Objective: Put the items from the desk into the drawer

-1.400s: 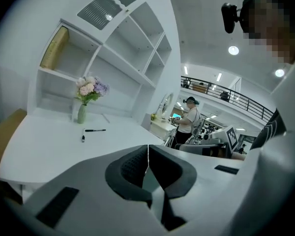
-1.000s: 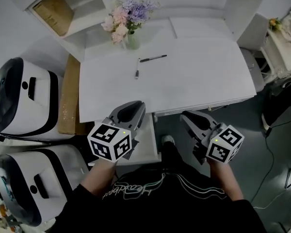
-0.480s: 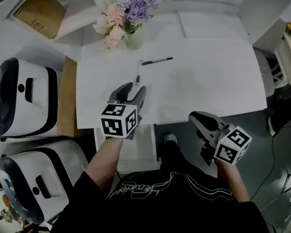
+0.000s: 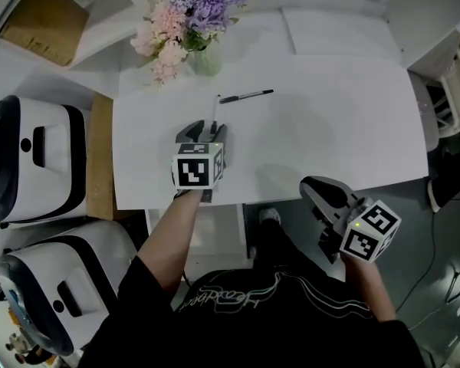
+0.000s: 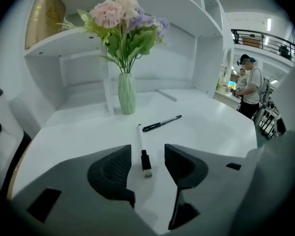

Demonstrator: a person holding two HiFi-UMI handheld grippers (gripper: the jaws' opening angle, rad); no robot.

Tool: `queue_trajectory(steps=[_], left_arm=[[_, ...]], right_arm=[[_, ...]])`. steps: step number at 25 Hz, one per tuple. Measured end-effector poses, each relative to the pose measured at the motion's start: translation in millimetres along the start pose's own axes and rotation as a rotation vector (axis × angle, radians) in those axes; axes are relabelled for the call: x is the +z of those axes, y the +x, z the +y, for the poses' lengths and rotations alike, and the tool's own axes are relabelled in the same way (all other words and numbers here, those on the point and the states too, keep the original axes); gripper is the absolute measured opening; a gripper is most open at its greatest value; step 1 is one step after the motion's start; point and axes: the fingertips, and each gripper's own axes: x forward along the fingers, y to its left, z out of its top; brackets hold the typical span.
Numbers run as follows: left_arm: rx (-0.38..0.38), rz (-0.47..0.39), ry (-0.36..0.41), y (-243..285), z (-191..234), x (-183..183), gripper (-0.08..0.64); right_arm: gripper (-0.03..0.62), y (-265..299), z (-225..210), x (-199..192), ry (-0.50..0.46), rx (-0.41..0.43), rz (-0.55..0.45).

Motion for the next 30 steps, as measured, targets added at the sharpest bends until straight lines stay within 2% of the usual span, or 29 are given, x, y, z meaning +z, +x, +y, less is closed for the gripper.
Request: queue_trajectory(steps=[5,10,14,23,30], left_arm=[[0.013,0.068,-0.001,16,3,-12,0.197],[0.012,0.089,-0.018,19,2,-16,0.168],[-0.005,0.112,-0.043,22,-4,-18,0.1],[0.008,0.105,-0.091,12,-3,-21,0.072],[-0.005,0.062,-0.117,-31,-5,-26,0.072]], right_arm=[[0.06,-3,-6,-7,0.017,-0.009,0.008],[0.06,-8,-7,-11,0.028,-0.019,0.008],[0.06,-11,-4,-15,0.029,-0.022,0.005],[0.06,-30,6,-23,0.027,-0.038,-0.013],[0.06,-36,32,-28,0.007,-0.02,-0.027]])
